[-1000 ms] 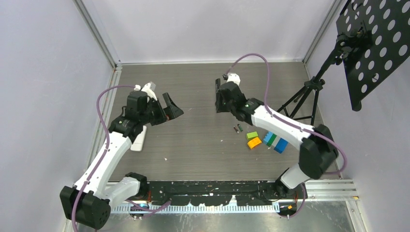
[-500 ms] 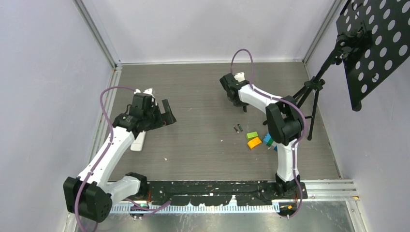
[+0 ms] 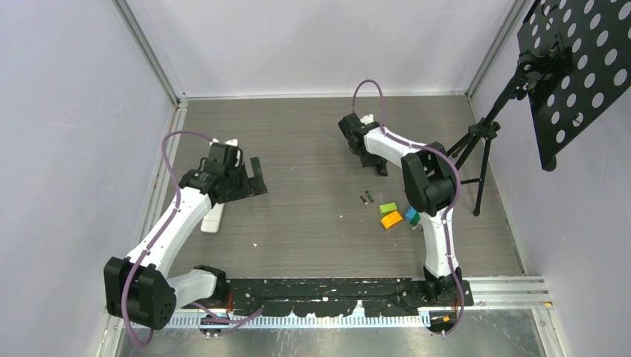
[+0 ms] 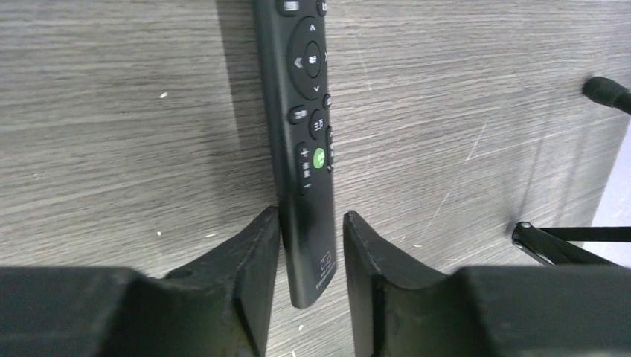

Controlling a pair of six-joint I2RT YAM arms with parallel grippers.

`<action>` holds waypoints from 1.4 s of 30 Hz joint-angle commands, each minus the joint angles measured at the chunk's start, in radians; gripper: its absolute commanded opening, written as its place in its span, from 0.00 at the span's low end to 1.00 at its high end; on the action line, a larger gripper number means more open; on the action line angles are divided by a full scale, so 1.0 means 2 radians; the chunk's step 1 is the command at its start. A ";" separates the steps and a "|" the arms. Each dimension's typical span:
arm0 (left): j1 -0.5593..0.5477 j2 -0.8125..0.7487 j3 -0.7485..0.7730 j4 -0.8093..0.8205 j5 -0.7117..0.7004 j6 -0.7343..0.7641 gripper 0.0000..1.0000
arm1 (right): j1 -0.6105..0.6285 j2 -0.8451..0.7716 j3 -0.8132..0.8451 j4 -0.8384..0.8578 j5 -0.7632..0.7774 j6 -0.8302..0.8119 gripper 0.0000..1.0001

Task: Load the batteries into the remote control
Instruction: Place the remote control at the center of the board, then pick up the remote control from the center of the board.

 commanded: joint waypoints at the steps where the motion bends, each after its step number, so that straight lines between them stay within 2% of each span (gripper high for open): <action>1: 0.020 0.004 0.021 -0.005 -0.029 0.019 1.00 | 0.001 -0.032 0.001 0.009 -0.029 -0.002 0.46; 9: 0.074 0.006 0.017 -0.017 -0.049 -0.012 1.00 | -0.002 -0.090 -0.029 0.034 -0.131 0.003 0.50; 17: 0.134 0.053 0.019 -0.028 -0.046 -0.020 1.00 | -0.002 -0.159 -0.093 0.060 -0.153 0.016 0.61; 22: 0.177 0.067 -0.016 0.001 -0.071 -0.047 1.00 | -0.002 -0.186 -0.122 0.072 -0.179 0.028 0.65; 26: 0.231 0.051 -0.046 0.028 -0.062 -0.080 1.00 | -0.002 -0.206 -0.137 0.080 -0.204 0.035 0.66; 30: 0.260 0.029 -0.104 0.107 -0.041 -0.120 1.00 | -0.002 -0.219 -0.143 0.080 -0.214 0.035 0.66; 33: 0.273 0.046 -0.124 0.148 -0.026 -0.130 1.00 | -0.002 -0.229 -0.151 0.081 -0.216 0.033 0.67; 37: 0.305 0.072 -0.146 0.206 0.066 -0.136 1.00 | -0.002 -0.232 -0.157 0.085 -0.228 0.027 0.67; 42: 0.306 0.067 -0.188 0.260 0.147 -0.161 0.98 | -0.002 -0.231 -0.153 0.086 -0.227 0.027 0.67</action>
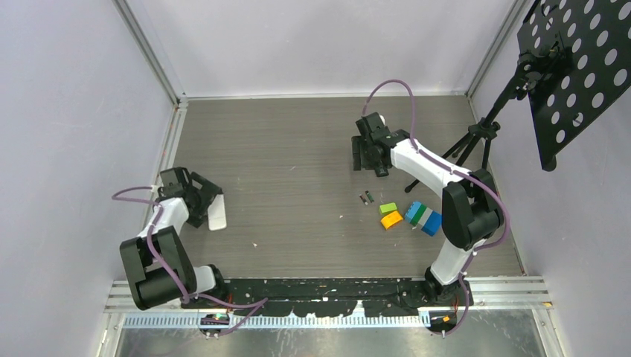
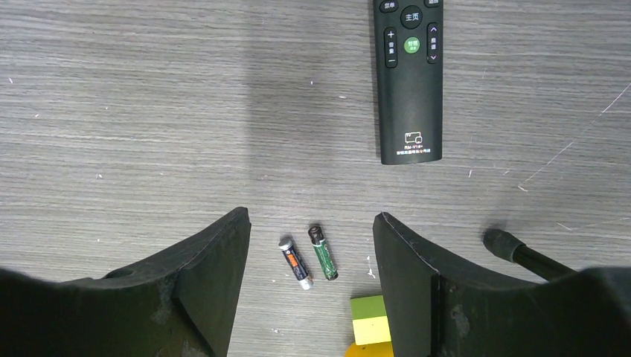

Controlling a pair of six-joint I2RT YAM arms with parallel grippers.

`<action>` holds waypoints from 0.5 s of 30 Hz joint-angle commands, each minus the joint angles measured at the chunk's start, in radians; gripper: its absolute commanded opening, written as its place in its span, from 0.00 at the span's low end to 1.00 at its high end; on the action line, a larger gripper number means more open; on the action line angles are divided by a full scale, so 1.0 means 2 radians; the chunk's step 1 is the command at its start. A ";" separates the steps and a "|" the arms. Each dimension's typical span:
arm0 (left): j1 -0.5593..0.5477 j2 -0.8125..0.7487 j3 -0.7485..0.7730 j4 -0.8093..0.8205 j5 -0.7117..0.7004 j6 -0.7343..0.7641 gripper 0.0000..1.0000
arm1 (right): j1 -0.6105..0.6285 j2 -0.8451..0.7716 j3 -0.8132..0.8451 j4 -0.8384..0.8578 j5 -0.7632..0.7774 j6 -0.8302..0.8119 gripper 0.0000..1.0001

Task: Load the batteries into the remote control
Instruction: Pick up the remote control from the center of the board.

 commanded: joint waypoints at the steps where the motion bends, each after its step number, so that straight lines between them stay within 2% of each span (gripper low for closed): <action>1: -0.001 -0.005 -0.039 0.065 0.103 -0.034 0.97 | -0.001 -0.018 0.001 0.014 -0.006 0.000 0.67; 7: -0.008 -0.036 -0.070 0.053 0.091 -0.027 0.95 | -0.001 -0.013 -0.001 0.017 -0.012 0.003 0.67; 11: -0.031 -0.028 -0.019 -0.039 -0.010 -0.007 0.88 | -0.001 -0.010 -0.001 0.017 -0.012 0.005 0.67; 15: -0.069 0.016 0.041 -0.105 -0.099 0.000 0.86 | -0.001 -0.009 -0.002 0.017 -0.007 0.007 0.67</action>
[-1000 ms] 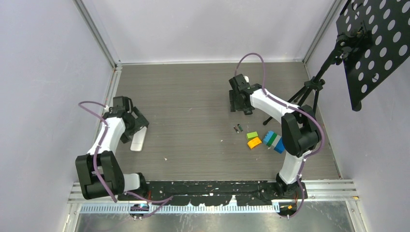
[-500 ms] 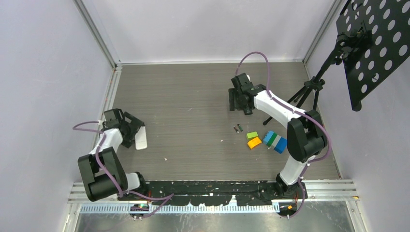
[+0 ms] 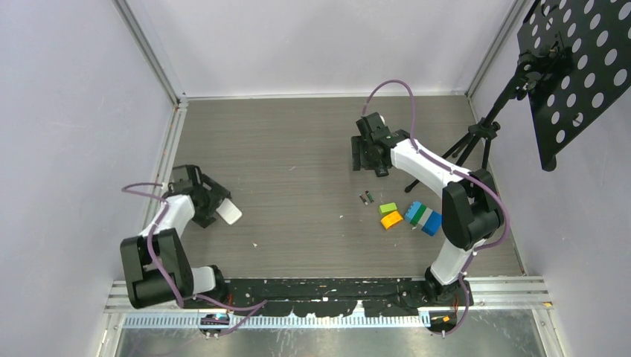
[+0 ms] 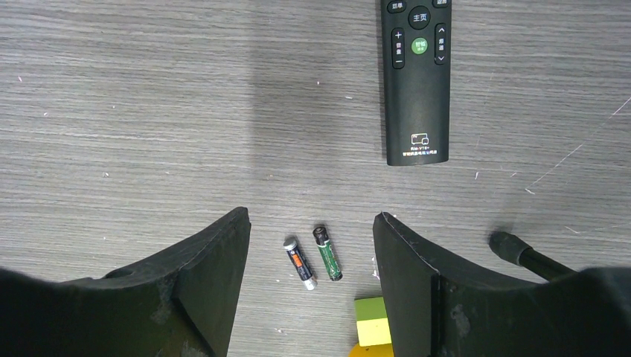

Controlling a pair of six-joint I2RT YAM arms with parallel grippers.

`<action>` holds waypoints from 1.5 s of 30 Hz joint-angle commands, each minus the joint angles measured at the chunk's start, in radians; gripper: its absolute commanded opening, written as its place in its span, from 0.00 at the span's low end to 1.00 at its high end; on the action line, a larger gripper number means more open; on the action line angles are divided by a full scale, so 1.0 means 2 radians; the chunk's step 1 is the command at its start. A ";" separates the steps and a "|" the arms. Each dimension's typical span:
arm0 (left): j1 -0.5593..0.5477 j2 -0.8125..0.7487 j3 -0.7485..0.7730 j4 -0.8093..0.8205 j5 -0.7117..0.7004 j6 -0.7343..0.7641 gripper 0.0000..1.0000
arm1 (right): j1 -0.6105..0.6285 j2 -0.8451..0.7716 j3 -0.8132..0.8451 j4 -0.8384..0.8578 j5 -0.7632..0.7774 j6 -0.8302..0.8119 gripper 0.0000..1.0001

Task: Load the batteries into the remote control
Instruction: Pick up the remote control from the center of the board, then adjust the remote control.

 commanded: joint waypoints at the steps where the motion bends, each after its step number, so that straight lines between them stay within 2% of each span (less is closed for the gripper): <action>1: -0.038 0.049 0.066 -0.094 -0.116 0.017 0.86 | -0.001 -0.009 -0.001 0.014 0.002 0.006 0.67; 4: -0.056 0.090 0.087 -0.099 -0.138 0.019 0.86 | -0.001 -0.009 -0.003 0.014 0.003 0.006 0.67; 10: -0.059 0.153 0.121 -0.101 -0.144 0.037 0.88 | -0.001 -0.012 -0.008 0.017 0.000 0.009 0.67; 12: -0.058 0.162 0.121 -0.095 -0.132 0.038 0.79 | -0.001 -0.013 -0.010 0.020 -0.008 0.013 0.66; 16: -0.060 0.158 0.111 -0.085 -0.124 0.036 0.47 | -0.001 -0.018 -0.014 0.026 -0.029 0.023 0.66; 18: -0.069 0.141 0.102 -0.078 -0.129 0.037 0.35 | -0.001 -0.028 -0.024 0.038 -0.059 0.031 0.66; 22: -0.097 0.098 0.095 -0.082 -0.122 0.023 0.24 | 0.001 -0.061 -0.062 0.090 -0.143 0.063 0.66; 25: -0.121 0.064 0.093 -0.085 -0.090 -0.005 0.23 | 0.014 -0.092 -0.104 0.154 -0.198 0.116 0.67; 28: -0.157 0.031 0.091 -0.079 -0.050 -0.042 0.22 | 0.039 -0.117 -0.155 0.256 -0.222 0.197 0.72; 33: -0.187 -0.011 0.090 -0.058 0.010 -0.107 0.22 | 0.109 -0.129 -0.210 0.382 -0.211 0.327 0.76; 37: -0.191 -0.027 0.090 -0.041 0.052 -0.139 0.21 | 0.152 -0.114 -0.226 0.472 -0.200 0.393 0.80; 45: -0.191 -0.040 0.098 -0.036 0.092 -0.155 0.21 | 0.196 -0.040 -0.158 0.465 -0.206 0.413 0.81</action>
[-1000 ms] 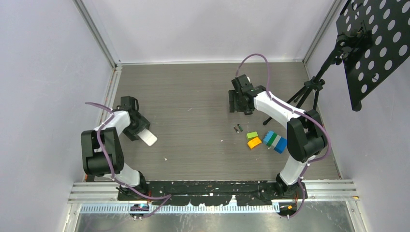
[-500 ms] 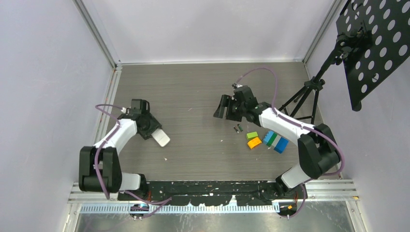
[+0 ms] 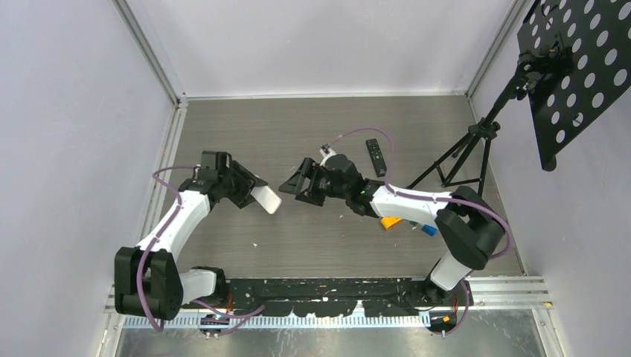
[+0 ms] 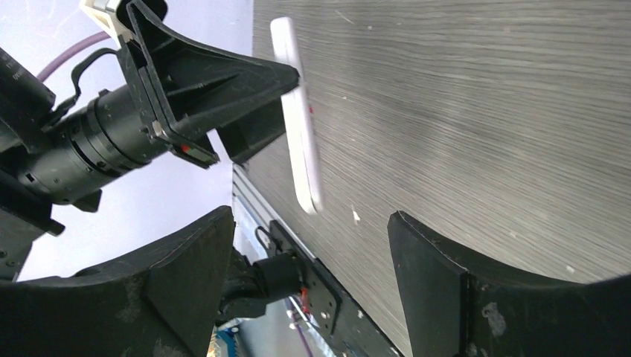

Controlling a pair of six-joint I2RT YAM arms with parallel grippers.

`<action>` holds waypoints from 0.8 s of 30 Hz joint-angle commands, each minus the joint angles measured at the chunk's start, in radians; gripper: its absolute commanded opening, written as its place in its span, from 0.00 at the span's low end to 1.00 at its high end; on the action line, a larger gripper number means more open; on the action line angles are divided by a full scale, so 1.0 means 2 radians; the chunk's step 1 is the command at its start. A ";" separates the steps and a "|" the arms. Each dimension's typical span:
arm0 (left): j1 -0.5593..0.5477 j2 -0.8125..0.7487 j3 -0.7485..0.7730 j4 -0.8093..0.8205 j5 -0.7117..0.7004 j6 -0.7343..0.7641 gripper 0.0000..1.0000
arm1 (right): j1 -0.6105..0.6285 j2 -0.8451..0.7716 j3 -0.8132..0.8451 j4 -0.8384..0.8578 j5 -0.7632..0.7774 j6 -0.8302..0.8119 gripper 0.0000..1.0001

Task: Load the batteries into the remote control
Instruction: Adjust the remote control.

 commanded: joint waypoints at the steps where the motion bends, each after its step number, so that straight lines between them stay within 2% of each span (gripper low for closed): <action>1: -0.002 -0.018 0.009 0.020 0.036 -0.018 0.21 | 0.016 0.032 0.048 0.031 -0.003 0.024 0.81; 4: -0.002 -0.020 0.008 0.023 0.043 -0.021 0.21 | 0.027 0.053 0.067 0.020 -0.005 0.019 0.79; 14: -0.002 -0.027 0.006 0.024 0.045 -0.022 0.22 | 0.036 0.083 0.095 0.008 -0.033 0.000 0.64; 16: -0.002 -0.027 0.007 0.025 0.046 -0.022 0.22 | 0.038 0.086 0.099 0.006 -0.045 -0.001 0.57; 18: -0.002 -0.025 0.009 0.025 0.048 -0.021 0.22 | 0.042 0.089 0.105 -0.002 -0.054 -0.002 0.45; 22: -0.002 -0.032 0.010 0.024 0.050 -0.021 0.24 | 0.043 0.086 0.106 -0.012 -0.046 -0.009 0.32; 24: -0.002 -0.036 0.011 0.023 0.050 -0.021 0.26 | 0.043 0.087 0.108 -0.013 -0.045 -0.010 0.22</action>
